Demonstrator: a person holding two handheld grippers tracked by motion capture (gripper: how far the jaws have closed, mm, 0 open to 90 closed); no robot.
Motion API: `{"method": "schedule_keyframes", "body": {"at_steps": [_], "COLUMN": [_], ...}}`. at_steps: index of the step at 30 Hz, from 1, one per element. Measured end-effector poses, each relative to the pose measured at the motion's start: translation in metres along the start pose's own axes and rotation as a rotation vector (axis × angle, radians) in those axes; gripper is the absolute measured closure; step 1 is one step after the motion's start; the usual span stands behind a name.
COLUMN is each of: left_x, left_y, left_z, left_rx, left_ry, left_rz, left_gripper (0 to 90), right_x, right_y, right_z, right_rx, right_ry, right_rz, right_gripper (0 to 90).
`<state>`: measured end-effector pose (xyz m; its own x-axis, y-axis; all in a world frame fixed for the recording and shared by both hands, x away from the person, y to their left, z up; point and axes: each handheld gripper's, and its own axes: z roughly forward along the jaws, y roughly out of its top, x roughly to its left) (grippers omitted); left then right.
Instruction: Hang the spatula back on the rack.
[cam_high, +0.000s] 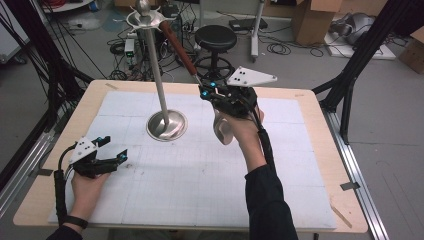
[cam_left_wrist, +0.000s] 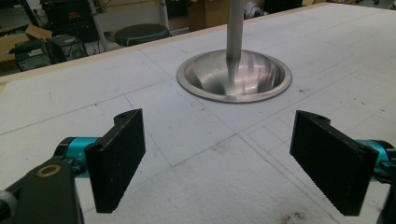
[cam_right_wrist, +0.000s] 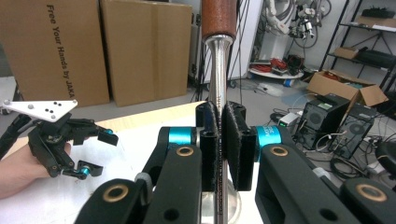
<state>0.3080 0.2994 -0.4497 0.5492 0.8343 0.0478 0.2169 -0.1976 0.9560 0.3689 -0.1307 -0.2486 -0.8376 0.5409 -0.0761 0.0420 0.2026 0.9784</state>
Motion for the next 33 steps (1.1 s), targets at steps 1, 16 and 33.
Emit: {"method": "schedule_keyframes", "body": {"at_steps": [1, 16, 33], "left_x": [0.000, 0.000, -0.001], "left_y": [0.000, 0.000, 0.000], "left_z": [0.000, 0.000, 0.000], "left_rx": [0.000, 0.000, -0.002], "left_ry": [0.000, -0.002, 0.000], "left_rz": [-0.001, 0.003, 0.002], "left_gripper": [18.7, 18.7, 18.7], "right_x": [0.000, 0.000, -0.001], "right_y": [0.000, -0.003, -0.005], "right_z": [0.001, 0.011, 0.022], "right_rx": [-0.008, -0.012, 0.006], "right_ry": [-0.003, -0.008, -0.020], "right_rz": [-0.003, 0.006, 0.013], "right_gripper": [85.1, 85.1, 85.0]}}
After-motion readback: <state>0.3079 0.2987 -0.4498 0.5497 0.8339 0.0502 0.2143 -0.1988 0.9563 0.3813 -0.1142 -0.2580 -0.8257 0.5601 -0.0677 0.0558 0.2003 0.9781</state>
